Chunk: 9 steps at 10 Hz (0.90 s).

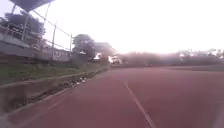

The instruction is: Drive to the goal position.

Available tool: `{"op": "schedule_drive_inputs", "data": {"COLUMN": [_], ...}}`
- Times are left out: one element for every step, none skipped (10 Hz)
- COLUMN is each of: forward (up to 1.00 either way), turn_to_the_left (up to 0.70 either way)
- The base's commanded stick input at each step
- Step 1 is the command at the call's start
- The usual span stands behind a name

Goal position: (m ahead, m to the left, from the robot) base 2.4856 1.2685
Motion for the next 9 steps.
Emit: {"op": "schedule_drive_inputs", "data": {"forward": [0.70, 0.70, 0.70, 0.70, 0.70, 0.70, 0.70, 0.70, 0.70], "turn_to_the_left": [0.00, 0.00, 0.00, 0.00, 0.00, 0.00, 0.00, 0.00, 0.00]}}
